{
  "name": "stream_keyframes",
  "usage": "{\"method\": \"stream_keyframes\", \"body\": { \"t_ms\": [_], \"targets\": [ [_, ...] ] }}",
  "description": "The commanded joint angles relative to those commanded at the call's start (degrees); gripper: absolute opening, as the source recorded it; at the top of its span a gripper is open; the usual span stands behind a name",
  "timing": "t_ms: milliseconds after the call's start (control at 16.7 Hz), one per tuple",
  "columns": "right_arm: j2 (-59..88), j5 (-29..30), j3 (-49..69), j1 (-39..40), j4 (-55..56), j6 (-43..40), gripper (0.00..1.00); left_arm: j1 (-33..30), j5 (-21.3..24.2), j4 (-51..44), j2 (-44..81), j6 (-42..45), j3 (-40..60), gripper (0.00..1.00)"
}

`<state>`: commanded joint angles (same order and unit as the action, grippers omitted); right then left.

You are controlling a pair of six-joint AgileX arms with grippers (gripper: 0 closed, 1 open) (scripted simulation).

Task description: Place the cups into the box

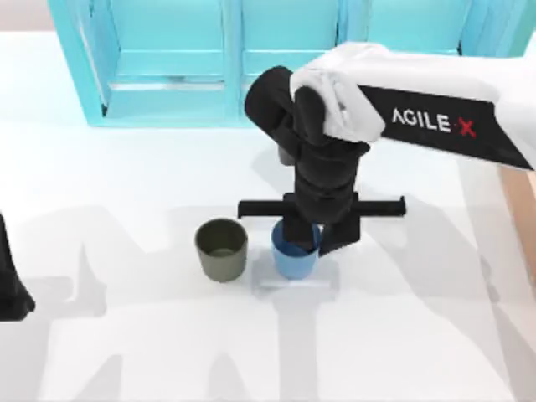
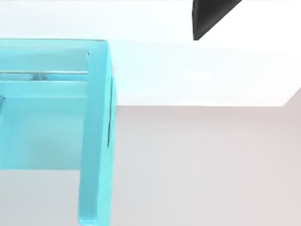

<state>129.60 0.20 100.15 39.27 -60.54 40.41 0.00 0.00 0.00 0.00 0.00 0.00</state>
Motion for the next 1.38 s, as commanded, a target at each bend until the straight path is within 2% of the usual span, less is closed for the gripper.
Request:
{"method": "stream_keyframes", "body": {
  "t_ms": [360,900,1380],
  "targets": [
    [-0.95,0.00,-0.12,-0.71,-0.68,-0.64,0.00,0.00,0.00,0.00,0.00,0.00,0.00,1.00],
    [-16.20,-0.13,-2.95,-11.24,-13.20,-11.27,0.00,0.00,0.00,0.00,0.00,0.00,0.00,1.00],
    [-17.27,-0.07,-3.22,-13.29,-14.15,-13.55,0.00,0.00,0.00,0.00,0.00,0.00,0.00,1.00]
  ]
}}
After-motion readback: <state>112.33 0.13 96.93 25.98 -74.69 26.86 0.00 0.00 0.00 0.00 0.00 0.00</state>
